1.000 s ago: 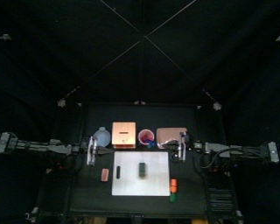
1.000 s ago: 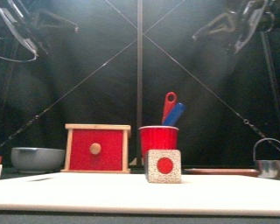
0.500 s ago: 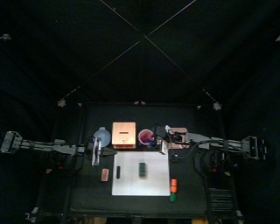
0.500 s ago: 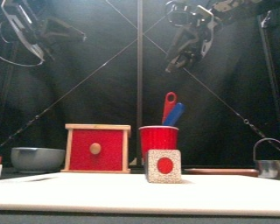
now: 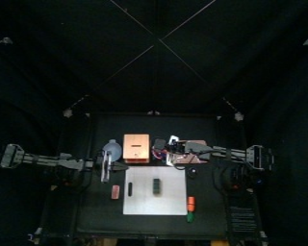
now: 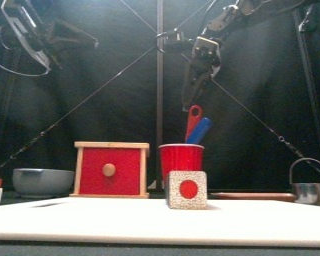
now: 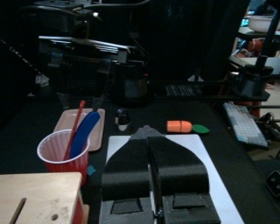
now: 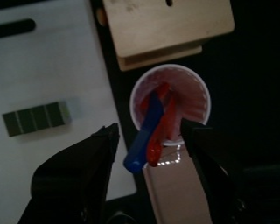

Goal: Cut the sushi into 4 pieces with the knife
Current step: Pick up the knife at its handle with right hand

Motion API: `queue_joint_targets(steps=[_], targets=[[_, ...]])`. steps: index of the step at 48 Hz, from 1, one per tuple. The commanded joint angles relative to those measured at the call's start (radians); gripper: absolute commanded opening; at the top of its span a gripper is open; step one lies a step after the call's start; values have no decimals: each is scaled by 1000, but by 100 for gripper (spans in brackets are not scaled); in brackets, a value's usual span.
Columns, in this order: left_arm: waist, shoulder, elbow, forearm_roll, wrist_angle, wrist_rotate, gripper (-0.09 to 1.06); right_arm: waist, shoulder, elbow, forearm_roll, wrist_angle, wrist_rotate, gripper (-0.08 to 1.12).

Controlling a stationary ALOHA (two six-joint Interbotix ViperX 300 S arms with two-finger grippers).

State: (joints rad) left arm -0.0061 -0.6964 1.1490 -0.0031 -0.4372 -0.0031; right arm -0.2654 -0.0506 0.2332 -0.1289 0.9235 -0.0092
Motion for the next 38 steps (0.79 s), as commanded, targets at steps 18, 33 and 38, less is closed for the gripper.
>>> queue_joint_targets(steps=[18,33,38], targets=[[8,0,-9,0,-8,2,2,-20,72,-91,-67,117,-6,90],[9,0,-8,0,-8,2,2,-20,101,-115,-91,146,-49,89],[9,0,-8,0,-8,2,2,-23,115,-133,-91,150,-54,87]])
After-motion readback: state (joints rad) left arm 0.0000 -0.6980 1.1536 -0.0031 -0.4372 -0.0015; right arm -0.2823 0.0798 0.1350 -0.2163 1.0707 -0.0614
